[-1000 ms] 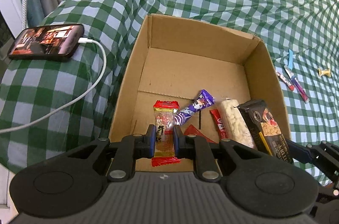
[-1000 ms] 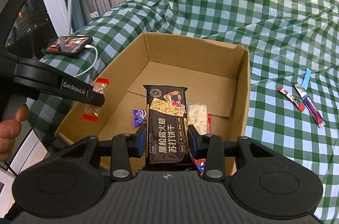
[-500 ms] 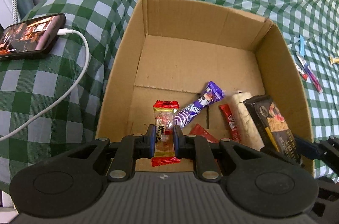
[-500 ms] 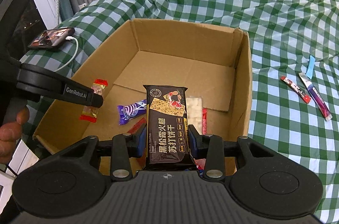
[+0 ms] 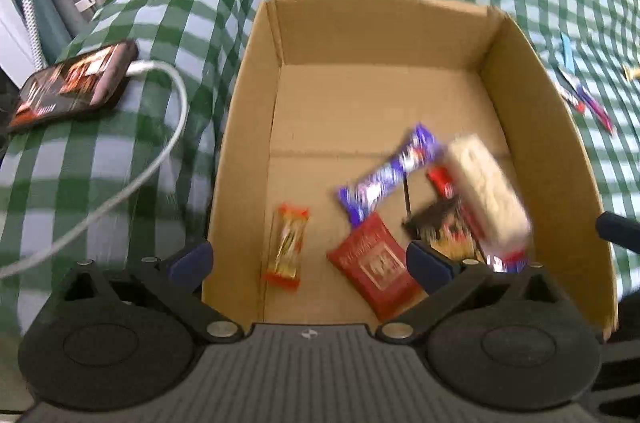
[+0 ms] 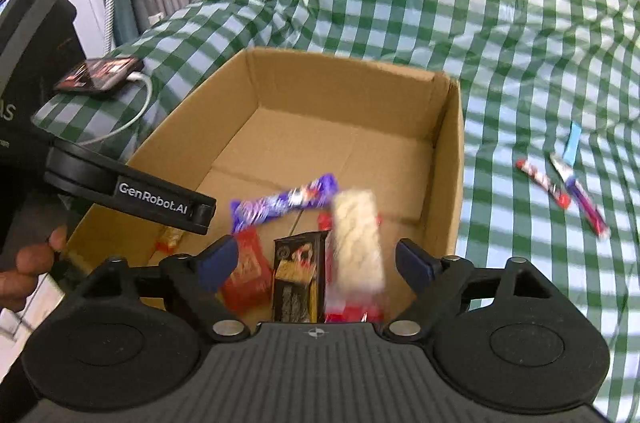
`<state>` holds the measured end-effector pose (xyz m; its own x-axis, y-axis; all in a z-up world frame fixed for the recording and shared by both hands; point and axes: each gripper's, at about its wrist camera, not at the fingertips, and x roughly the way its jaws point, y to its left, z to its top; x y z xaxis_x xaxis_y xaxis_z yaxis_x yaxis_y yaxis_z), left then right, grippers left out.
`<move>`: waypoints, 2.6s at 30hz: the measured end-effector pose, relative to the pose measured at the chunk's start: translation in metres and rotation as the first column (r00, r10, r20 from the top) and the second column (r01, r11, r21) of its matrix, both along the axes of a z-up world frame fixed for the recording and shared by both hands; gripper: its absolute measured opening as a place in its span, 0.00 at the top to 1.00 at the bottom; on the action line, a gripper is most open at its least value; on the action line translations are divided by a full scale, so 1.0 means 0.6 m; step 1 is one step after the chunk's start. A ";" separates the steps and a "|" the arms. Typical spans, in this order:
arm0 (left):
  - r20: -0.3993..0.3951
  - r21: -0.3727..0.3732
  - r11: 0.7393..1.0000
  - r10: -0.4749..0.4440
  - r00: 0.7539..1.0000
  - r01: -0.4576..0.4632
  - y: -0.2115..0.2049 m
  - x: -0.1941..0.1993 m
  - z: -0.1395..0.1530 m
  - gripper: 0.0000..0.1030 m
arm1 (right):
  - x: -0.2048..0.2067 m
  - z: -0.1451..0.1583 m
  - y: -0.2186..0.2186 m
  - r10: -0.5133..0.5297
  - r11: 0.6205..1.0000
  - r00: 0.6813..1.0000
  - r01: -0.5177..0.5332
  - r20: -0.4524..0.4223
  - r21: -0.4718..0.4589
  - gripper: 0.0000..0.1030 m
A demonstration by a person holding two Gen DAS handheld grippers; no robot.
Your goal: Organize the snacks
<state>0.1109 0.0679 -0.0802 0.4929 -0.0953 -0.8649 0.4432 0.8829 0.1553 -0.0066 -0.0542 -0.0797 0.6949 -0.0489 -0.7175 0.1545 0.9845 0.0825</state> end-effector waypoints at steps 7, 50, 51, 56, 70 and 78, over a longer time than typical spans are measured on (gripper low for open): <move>0.016 -0.014 1.000 0.028 0.999 -0.028 0.048 -0.102 0.025 0.00 | -0.081 0.025 0.024 -0.048 0.998 0.999 0.048 0.000 0.047 0.06; 0.293 -0.112 0.994 0.046 0.955 -0.014 0.096 -0.374 0.165 0.00 | -0.360 0.134 0.139 -0.025 0.987 0.949 0.073 0.315 -0.143 0.01; 0.293 -0.112 0.994 0.046 0.955 -0.014 0.096 -0.374 0.165 0.00 | -0.361 0.135 0.140 -0.024 0.987 0.949 0.073 0.315 -0.143 0.01; 0.289 -0.110 0.994 0.045 0.956 -0.013 0.097 -0.373 0.164 0.00 | -0.362 0.133 0.142 -0.027 0.987 0.950 0.075 0.312 -0.141 0.01; 0.264 -0.082 0.996 0.039 0.964 -0.018 0.089 -0.361 0.152 0.00 | -0.354 0.122 0.134 -0.036 0.992 0.958 0.070 0.284 -0.110 0.01; 0.235 -0.049 0.999 0.033 0.971 -0.022 0.078 -0.346 0.137 0.00 | -0.342 0.109 0.122 -0.048 0.994 0.964 0.071 0.262 -0.080 0.01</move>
<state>-0.0966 0.1144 0.0017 0.6856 -0.1154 -0.7188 0.3739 0.9030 0.2117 -0.2118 0.0189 -0.0141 0.8503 -0.1500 -0.5045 0.1974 0.9794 0.0414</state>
